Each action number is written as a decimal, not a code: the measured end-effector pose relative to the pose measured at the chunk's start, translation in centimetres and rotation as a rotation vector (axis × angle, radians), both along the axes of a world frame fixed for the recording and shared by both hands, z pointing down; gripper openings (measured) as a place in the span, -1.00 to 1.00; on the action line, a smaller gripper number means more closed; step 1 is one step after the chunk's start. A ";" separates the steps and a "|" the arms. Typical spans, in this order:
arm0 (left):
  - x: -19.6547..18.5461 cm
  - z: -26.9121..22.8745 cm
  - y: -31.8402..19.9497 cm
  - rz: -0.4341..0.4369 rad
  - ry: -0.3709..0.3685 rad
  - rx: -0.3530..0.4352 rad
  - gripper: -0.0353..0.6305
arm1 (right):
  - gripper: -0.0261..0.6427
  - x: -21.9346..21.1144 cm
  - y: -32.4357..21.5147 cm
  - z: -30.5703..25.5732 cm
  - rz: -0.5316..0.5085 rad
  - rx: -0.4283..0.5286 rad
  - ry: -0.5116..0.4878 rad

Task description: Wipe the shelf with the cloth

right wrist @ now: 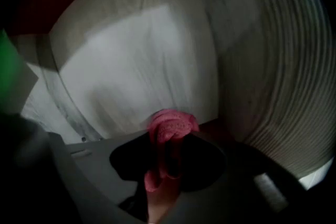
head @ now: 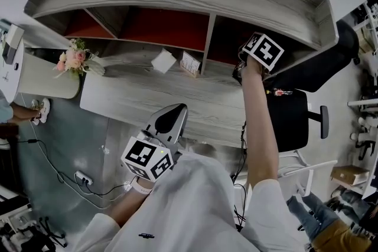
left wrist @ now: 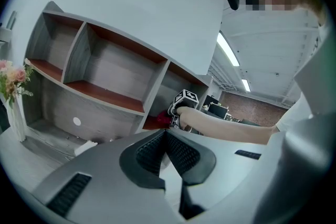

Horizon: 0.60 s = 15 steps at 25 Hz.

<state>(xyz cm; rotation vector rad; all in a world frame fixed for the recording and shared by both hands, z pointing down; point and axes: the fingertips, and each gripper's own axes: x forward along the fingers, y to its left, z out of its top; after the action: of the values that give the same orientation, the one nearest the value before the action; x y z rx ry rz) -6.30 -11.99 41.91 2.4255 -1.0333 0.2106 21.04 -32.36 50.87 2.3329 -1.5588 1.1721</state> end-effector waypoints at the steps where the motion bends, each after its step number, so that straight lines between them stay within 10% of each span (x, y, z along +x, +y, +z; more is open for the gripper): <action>1: 0.0 -0.1 0.0 -0.001 -0.001 0.002 -0.88 | -0.54 -0.7 -0.4 0.1 -0.031 0.002 0.001; 15: -2.2 -0.4 -0.4 -0.063 -0.021 0.012 -0.88 | -0.54 -10.7 -4.8 0.0 -0.404 0.069 -0.038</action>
<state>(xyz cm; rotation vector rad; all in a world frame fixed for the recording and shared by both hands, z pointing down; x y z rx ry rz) -8.47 -12.37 41.56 2.4021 -1.1217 0.2095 10.33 -37.12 50.85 1.9083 -1.9886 1.0807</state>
